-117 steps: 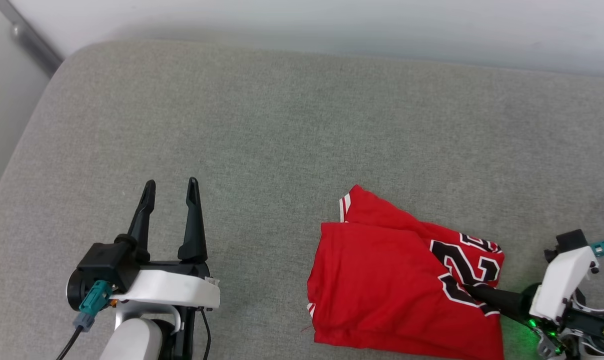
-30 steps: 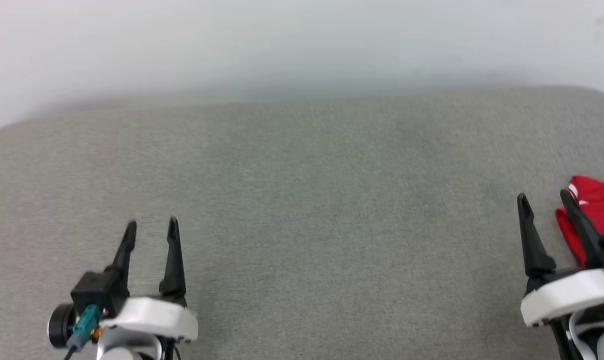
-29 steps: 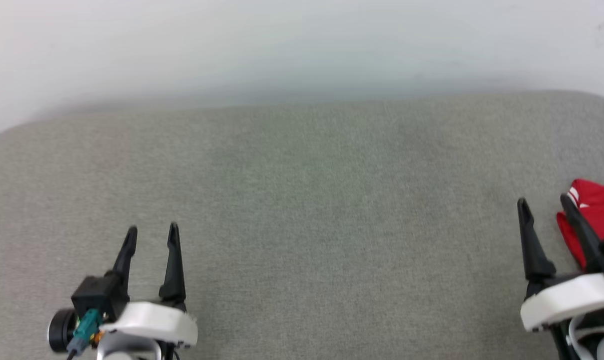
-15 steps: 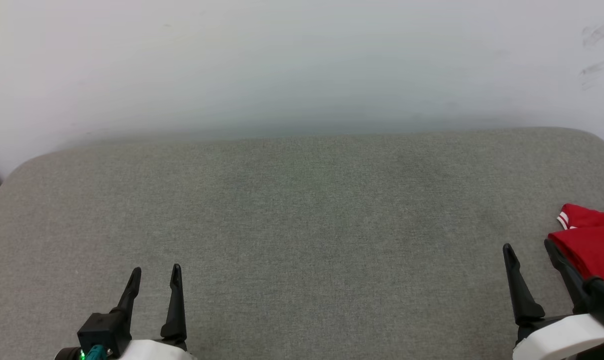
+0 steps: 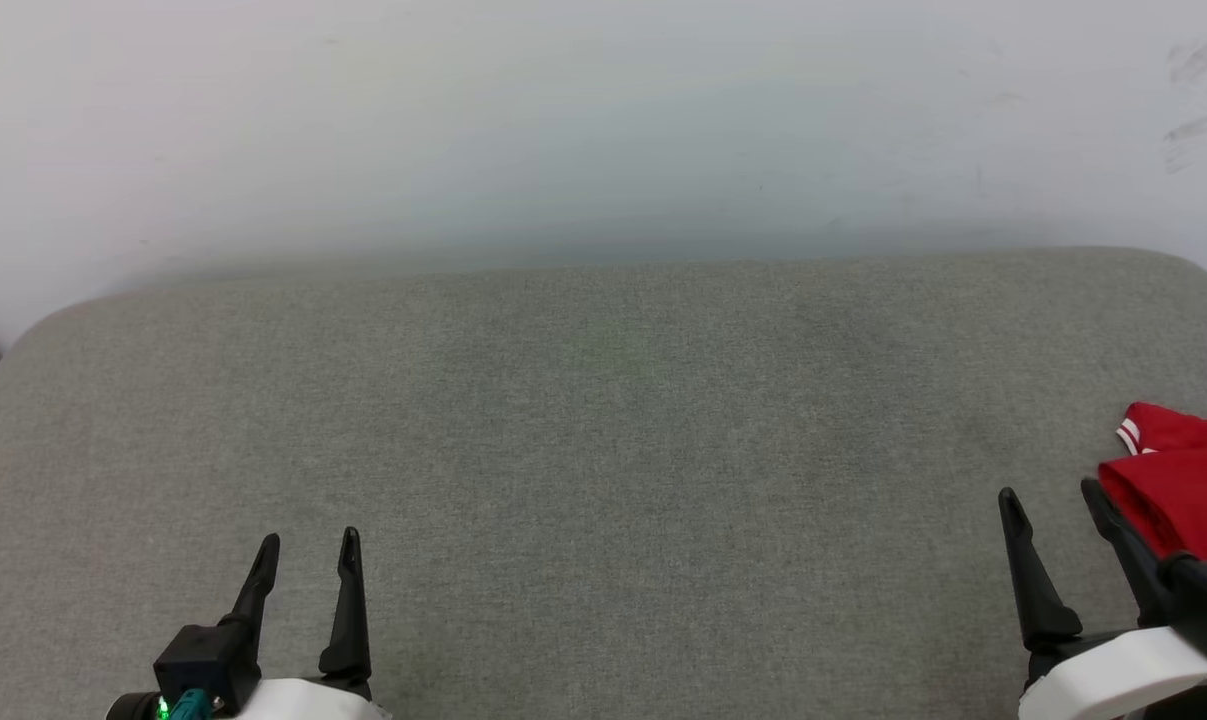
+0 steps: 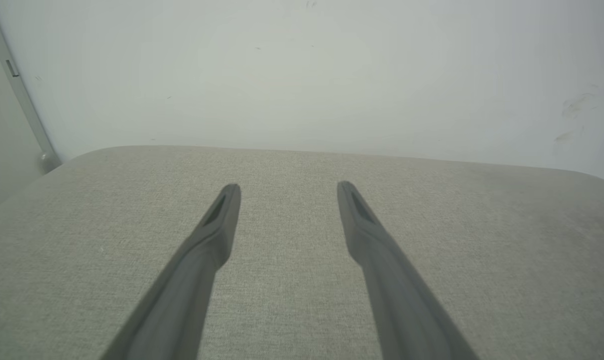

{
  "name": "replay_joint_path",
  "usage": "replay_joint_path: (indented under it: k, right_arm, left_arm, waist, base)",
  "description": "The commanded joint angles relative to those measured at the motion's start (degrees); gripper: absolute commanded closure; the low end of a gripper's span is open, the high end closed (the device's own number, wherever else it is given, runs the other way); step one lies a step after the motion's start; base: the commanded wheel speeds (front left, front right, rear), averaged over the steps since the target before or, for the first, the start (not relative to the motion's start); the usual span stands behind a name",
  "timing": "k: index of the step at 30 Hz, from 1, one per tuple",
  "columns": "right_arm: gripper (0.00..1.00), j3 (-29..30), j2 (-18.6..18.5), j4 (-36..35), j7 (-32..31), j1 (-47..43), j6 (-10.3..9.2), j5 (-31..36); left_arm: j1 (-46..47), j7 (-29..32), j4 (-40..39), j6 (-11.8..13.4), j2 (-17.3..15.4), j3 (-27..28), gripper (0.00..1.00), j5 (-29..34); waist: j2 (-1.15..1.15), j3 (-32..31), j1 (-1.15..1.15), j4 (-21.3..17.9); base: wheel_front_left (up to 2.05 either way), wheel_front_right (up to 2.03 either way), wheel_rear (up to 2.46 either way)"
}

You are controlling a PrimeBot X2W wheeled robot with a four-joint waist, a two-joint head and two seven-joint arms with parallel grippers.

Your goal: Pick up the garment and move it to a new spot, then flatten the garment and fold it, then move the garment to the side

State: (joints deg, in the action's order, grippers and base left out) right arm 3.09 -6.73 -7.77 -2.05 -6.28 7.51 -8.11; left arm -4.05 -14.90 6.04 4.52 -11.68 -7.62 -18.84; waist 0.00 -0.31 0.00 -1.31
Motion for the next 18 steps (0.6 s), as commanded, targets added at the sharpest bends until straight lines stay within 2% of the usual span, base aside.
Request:
replay_joint_path:
  k: [1,11,12,18]
  right_arm:
    - [0.0,-0.05,0.25,0.21,0.34,0.23,-0.05,-0.26]
    - [0.0,-0.34,-0.34,1.6,1.29,0.41,-0.05,-1.19]
    - [1.0,-0.3,-0.19,1.57,1.1,0.12,0.0,-0.88]
    - [1.0,-0.07,0.12,3.32,0.76,0.99,0.0,-6.93]
  left_arm:
    - [0.86,-0.4,0.19,-0.31,0.28,0.15,0.0,0.21]
    - [1.42,-0.4,0.54,-1.36,1.02,1.18,0.0,1.14]
    - [0.85,0.01,0.5,-1.25,1.05,1.02,1.0,1.0]
    - [1.64,1.69,1.39,-2.12,1.71,2.08,1.0,-4.36]
  waist:
    - [0.0,0.02,0.0,0.01]
    - [0.0,-0.01,0.0,0.31]
    - [0.0,0.0,0.0,0.32]
    - [0.0,0.01,0.0,0.39]
  base:
    - [0.0,0.0,0.0]
    - [0.0,0.0,0.0]
    - [0.0,0.0,0.0]
    - [0.0,0.0,0.0]
